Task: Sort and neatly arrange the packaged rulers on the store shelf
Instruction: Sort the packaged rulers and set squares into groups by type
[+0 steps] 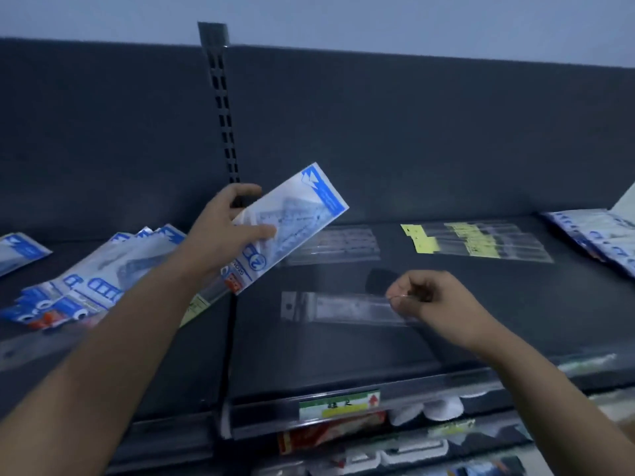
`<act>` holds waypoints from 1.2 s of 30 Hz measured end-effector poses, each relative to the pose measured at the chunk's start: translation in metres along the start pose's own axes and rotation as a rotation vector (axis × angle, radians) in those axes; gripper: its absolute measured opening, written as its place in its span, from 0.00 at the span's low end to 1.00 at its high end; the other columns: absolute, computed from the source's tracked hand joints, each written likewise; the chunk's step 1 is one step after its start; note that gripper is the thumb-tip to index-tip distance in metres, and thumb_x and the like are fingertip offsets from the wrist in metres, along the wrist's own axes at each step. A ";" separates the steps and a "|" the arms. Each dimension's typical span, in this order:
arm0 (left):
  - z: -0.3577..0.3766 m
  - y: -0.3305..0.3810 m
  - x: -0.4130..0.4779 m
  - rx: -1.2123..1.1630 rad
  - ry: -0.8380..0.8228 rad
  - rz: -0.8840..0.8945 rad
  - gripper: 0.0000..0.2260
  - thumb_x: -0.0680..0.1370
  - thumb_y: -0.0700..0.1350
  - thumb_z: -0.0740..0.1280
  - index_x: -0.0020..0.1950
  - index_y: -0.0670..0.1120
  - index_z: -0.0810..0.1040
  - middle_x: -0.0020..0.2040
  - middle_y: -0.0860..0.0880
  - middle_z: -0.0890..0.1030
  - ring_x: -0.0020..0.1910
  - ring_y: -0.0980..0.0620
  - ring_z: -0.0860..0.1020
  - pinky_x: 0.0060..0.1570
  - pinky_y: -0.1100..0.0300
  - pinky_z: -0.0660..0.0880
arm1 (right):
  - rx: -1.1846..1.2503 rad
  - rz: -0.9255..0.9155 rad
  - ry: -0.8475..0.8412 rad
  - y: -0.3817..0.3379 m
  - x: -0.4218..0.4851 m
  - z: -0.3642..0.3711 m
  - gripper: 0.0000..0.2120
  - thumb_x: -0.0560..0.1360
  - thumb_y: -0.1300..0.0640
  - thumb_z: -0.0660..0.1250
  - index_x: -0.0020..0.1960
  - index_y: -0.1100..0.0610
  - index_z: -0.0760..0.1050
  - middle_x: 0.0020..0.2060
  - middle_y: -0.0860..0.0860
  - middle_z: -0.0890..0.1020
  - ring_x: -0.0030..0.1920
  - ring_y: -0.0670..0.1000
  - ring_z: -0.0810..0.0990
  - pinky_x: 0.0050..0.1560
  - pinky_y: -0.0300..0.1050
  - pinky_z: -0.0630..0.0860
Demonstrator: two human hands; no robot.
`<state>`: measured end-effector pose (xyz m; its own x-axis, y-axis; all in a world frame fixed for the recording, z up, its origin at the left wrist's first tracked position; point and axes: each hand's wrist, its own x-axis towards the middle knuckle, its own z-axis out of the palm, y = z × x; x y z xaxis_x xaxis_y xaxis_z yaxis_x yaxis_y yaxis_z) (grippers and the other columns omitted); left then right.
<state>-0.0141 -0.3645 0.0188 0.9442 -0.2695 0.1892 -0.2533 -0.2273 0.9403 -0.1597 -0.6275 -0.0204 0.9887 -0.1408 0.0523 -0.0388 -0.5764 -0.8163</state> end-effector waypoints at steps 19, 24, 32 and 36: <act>0.070 0.015 0.076 0.108 -0.364 -0.036 0.05 0.72 0.45 0.75 0.45 0.45 0.84 0.40 0.45 0.85 0.34 0.54 0.82 0.33 0.65 0.76 | 0.505 -0.061 -0.103 0.029 0.109 -0.045 0.30 0.66 0.71 0.69 0.64 0.50 0.72 0.56 0.55 0.81 0.56 0.52 0.79 0.54 0.44 0.77; 0.178 0.046 0.093 0.098 -0.555 -0.012 0.06 0.71 0.47 0.76 0.45 0.47 0.84 0.42 0.46 0.85 0.38 0.52 0.83 0.38 0.61 0.78 | 0.747 0.001 -0.300 0.067 0.077 -0.150 0.29 0.64 0.72 0.63 0.65 0.59 0.72 0.55 0.64 0.79 0.53 0.58 0.79 0.52 0.49 0.78; 0.398 0.104 0.076 0.127 -0.710 0.015 0.11 0.71 0.41 0.76 0.51 0.46 0.82 0.46 0.50 0.86 0.45 0.49 0.84 0.45 0.58 0.81 | 0.378 0.106 -0.001 0.193 0.025 -0.317 0.05 0.69 0.68 0.72 0.44 0.62 0.79 0.40 0.61 0.84 0.40 0.54 0.83 0.41 0.43 0.78; 0.490 0.124 0.065 0.131 -0.683 -0.036 0.16 0.68 0.38 0.77 0.53 0.47 0.80 0.44 0.49 0.85 0.43 0.50 0.84 0.39 0.59 0.81 | 0.295 0.130 -0.013 0.262 0.007 -0.403 0.08 0.69 0.68 0.72 0.47 0.68 0.77 0.44 0.65 0.83 0.42 0.58 0.82 0.44 0.49 0.75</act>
<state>-0.0875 -0.8689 0.0088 0.6196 -0.7782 -0.1024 -0.2881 -0.3468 0.8926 -0.2212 -1.1039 -0.0015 0.9800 -0.1868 -0.0685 -0.1226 -0.2961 -0.9473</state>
